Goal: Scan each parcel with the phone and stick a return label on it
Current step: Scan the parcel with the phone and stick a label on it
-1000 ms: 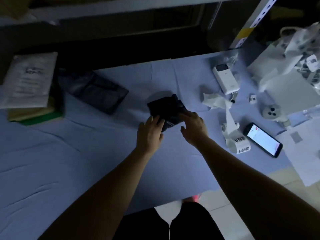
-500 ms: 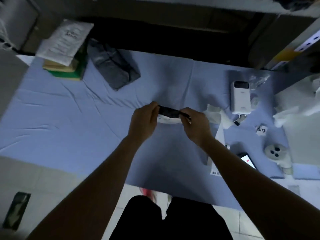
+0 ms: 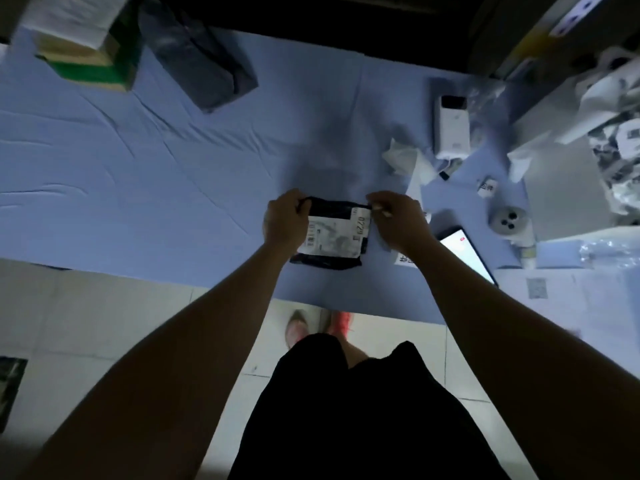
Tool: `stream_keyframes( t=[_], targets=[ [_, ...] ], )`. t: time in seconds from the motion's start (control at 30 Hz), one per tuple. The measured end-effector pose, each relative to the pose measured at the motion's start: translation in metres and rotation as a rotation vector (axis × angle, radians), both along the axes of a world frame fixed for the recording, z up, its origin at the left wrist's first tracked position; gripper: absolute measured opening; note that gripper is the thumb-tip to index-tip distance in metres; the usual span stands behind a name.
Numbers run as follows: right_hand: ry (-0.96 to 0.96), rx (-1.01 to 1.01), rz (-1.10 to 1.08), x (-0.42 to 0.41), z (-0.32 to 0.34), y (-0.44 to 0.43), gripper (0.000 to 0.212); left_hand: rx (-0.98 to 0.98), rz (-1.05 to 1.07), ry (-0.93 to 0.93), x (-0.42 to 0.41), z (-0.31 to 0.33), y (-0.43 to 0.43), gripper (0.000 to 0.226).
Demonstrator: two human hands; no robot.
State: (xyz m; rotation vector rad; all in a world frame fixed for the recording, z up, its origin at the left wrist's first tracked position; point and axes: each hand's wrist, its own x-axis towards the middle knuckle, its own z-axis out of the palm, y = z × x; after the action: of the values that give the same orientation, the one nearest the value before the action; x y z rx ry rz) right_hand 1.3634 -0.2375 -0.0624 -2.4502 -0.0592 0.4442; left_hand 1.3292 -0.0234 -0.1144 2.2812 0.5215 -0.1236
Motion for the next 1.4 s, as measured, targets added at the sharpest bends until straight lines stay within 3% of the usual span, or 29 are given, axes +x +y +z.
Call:
stream_keyframes(
  t=[0.1,0.2,0.33,0.47,0.67,1.03,1.17,1.27,1.4],
  targets=[
    [-0.111,0.092,-0.106,-0.021,0.014,-0.034,0.031,0.034,0.034,-0.020,-0.001,0.006,-0.006,0.024],
    [-0.201,-0.070,-0.088,-0.041,0.019,-0.087,0.039,0.185,0.035,0.075,-0.011,0.007,-0.021,0.035],
    [-0.067,-0.450,0.125,-0.065,0.003,-0.136,0.064,0.405,0.008,0.281,-0.039,0.014,-0.043,0.052],
    [0.097,-0.547,0.040,-0.060,-0.021,-0.158,0.092,0.443,-0.045,0.396,-0.053,0.019,-0.052,0.067],
    [0.041,-0.482,0.005,-0.053,-0.042,-0.171,0.086,0.207,0.085,0.423,-0.094,0.030,-0.054,0.081],
    [0.047,-0.394,0.019,-0.042,-0.046,-0.184,0.082,0.055,0.342,0.358,-0.157,0.034,-0.075,0.068],
    [0.058,-0.251,-0.123,-0.044,-0.043,-0.180,0.091,0.006,0.350,0.269,-0.146,0.033,-0.063,0.058],
    [-0.038,-0.049,-0.270,-0.050,-0.028,-0.167,0.087,-0.061,0.333,0.184,-0.134,0.028,-0.053,0.050],
    [-0.137,0.025,-0.193,-0.055,0.007,-0.131,0.086,-0.146,0.268,0.119,-0.107,0.020,-0.039,0.023]
  ],
)
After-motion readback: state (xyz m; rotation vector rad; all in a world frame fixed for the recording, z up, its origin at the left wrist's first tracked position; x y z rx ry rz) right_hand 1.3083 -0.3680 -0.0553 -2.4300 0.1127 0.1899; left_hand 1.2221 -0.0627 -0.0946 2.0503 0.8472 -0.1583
